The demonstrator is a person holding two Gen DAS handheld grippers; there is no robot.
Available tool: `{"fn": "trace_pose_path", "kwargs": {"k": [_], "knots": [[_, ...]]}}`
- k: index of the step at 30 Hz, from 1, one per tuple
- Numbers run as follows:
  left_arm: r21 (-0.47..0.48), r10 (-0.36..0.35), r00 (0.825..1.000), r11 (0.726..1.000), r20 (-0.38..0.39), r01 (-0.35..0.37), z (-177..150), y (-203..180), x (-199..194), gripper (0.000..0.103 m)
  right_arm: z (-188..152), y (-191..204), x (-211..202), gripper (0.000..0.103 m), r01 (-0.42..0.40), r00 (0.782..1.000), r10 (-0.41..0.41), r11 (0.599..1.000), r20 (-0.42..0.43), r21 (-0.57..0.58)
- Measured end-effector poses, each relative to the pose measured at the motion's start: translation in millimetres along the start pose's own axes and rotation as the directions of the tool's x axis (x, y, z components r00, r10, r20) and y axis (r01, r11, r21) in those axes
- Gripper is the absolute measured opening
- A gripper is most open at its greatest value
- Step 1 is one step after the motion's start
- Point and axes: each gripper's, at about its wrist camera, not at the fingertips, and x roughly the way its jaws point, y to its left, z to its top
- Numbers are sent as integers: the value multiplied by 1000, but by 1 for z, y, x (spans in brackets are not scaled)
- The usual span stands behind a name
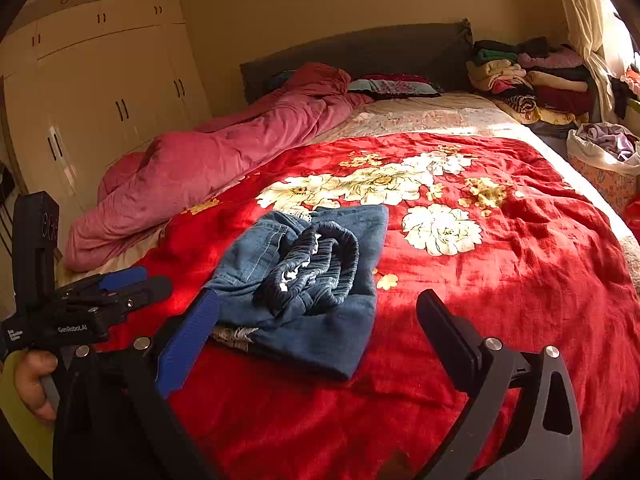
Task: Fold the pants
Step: 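Open the left tool and withdraw both tools from the pants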
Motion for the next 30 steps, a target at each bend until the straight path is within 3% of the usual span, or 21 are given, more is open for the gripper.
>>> {"fn": "trace_pose_path", "kwargs": {"k": [14, 23, 30], "knots": [[-5, 35, 999, 999, -24, -35, -48, -2, -32, 93, -43, 5, -25, 99, 70, 996, -70, 998, -47, -4], [6, 28, 997, 1000, -74, -28, -71, -10, -22, 93, -69, 13, -29, 99, 117, 991, -119, 992, -55, -49], [-18, 47, 993, 999, -107, -49, -79, -1, -12, 93, -81, 14, -9, 99, 116, 985, -120, 993, -122, -37]]}}
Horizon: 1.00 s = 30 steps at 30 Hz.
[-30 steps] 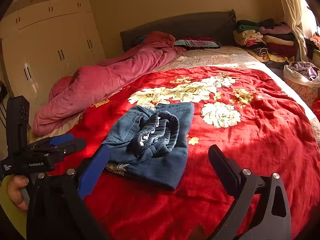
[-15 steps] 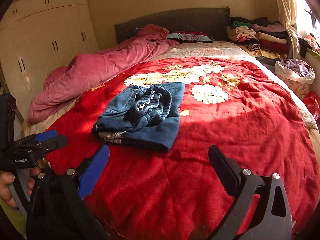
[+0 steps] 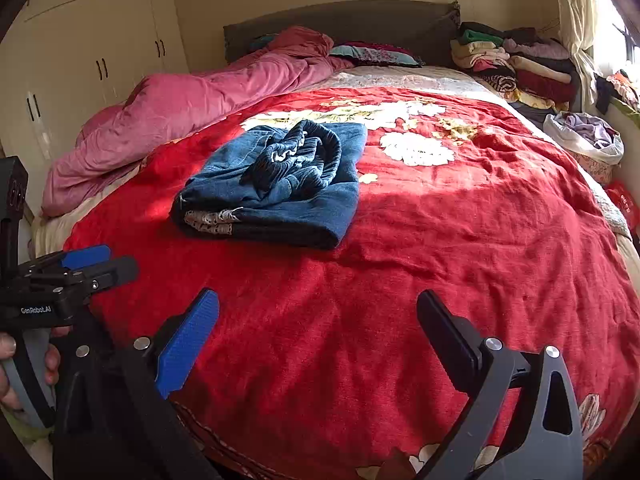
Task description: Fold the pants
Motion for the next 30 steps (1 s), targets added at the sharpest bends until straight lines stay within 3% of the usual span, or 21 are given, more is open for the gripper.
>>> {"fn": "trace_pose_path", "kwargs": {"k": [30], "knots": [[-11, 42, 999, 999, -9, -43, 0, 6, -4, 93, 7, 4, 3, 99, -16, 1000, 16, 1000, -15, -3]]}}
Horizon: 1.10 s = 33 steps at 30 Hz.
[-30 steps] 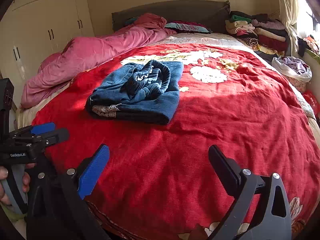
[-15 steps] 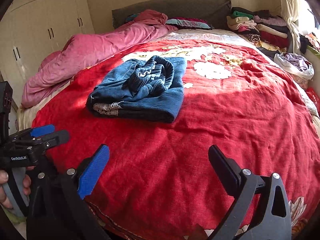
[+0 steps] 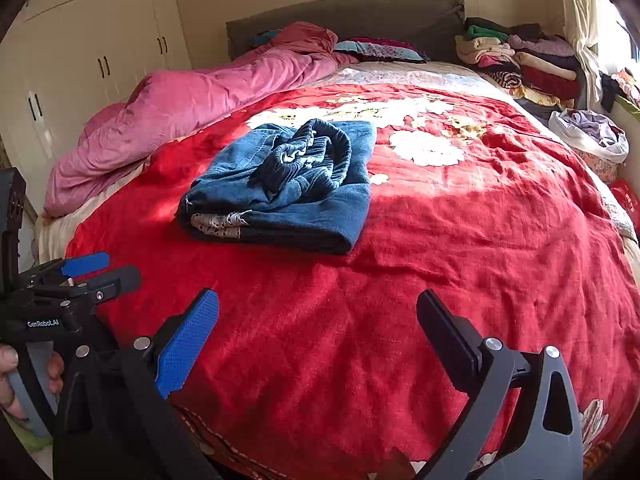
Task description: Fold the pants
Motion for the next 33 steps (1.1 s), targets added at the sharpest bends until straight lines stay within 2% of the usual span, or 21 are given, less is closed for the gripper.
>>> {"fn": "trace_pose_path", "kwargs": {"k": [33], "knots": [[-5, 28, 1000, 1000, -2, -28, 1, 2, -2, 93, -1, 2, -1, 99, -3, 1000, 3, 1000, 3, -5]]}}
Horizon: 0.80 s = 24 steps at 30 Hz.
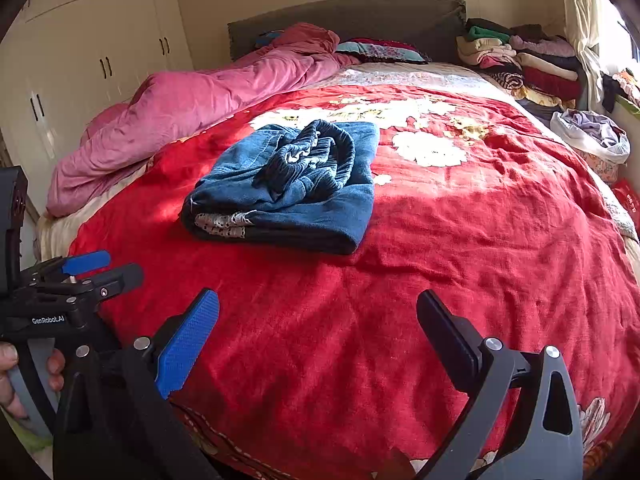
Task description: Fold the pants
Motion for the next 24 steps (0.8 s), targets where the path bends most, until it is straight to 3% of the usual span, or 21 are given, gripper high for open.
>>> {"fn": "trace_pose_path", "kwargs": {"k": [24], "knots": [[-14, 9, 1000, 1000, -12, -9, 0, 6, 3, 93, 0, 0, 0, 99, 2, 1000, -2, 1000, 2, -2]]}}
